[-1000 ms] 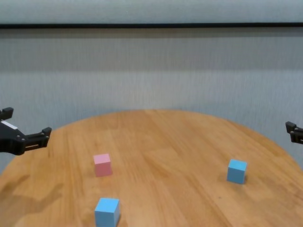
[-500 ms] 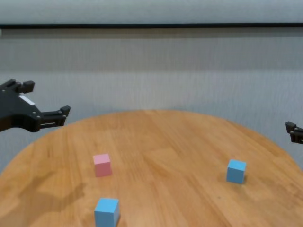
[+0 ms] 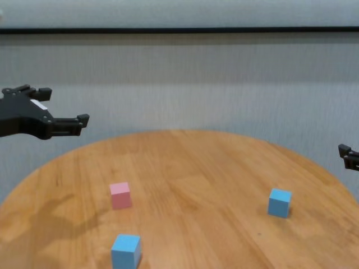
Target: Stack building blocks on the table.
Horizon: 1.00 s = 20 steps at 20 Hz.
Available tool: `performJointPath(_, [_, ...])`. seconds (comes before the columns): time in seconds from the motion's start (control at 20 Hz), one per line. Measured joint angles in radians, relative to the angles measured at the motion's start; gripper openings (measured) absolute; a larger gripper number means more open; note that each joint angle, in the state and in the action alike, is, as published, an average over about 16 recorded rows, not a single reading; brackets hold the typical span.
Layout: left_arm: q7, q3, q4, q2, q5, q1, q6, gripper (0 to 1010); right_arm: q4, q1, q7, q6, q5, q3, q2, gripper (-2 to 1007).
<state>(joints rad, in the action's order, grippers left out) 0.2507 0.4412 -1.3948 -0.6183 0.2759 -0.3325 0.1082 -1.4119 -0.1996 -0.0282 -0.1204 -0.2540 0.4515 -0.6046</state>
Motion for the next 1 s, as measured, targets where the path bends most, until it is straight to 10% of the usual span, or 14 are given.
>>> performJointPath(0.65, [0.138, -0.047, -0.149, -0.119, 0.056, 0.11, -0.055, 1000, 0.0, 0.0, 0.0, 0.0, 0.0, 0.0, 0.0, 1005])
performJointPath(1.0, [0.225, -0.048, -0.187, -0.142, 0.097, 0.157, -0.088, 1000, 0.0, 0.0, 0.0, 0.0, 0.0, 0.0, 0.0, 1004])
